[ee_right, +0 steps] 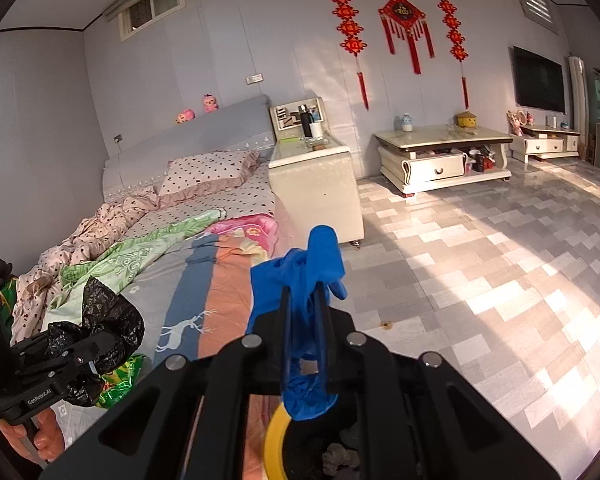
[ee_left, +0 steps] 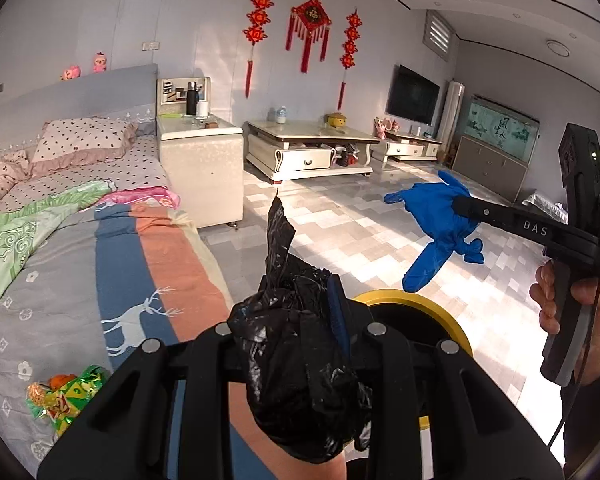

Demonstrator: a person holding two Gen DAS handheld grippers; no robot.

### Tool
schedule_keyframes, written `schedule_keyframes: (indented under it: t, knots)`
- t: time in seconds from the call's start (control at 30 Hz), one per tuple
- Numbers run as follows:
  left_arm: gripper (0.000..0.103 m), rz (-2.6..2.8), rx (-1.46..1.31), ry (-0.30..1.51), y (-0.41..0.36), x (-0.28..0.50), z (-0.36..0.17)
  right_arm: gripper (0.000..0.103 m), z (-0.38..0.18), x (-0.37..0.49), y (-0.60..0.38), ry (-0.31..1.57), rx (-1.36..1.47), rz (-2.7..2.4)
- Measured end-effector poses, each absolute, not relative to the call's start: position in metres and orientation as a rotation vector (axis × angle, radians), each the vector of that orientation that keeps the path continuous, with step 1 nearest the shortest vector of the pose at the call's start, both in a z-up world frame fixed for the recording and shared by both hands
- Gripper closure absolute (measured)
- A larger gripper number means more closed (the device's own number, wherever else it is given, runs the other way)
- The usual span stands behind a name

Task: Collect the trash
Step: 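Lift the black bag and blue glove and carry them over the yellow bin, then open both tools to drop the bag and glove into the bin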

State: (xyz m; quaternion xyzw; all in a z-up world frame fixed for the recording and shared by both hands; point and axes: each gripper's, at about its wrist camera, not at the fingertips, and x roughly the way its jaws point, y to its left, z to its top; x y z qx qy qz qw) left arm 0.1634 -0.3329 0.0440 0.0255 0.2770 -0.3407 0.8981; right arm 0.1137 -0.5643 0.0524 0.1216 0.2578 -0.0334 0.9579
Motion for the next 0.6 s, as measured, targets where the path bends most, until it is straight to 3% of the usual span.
schedule_keyframes:
  t: [0.33, 0.6]
  knots:
    - [0.076, -0.784, 0.133, 0.649, -0.434, 0.169, -0.006, 0.093, -0.007, 0.104, -0.607, 0.611, 0.269, -0.157]
    - [0.076, -0.828, 0.108, 0.756, -0.468, 0.181, -0.061, 0.093, -0.058, 0.112, -0.632, 0.706, 0.316, -0.210]
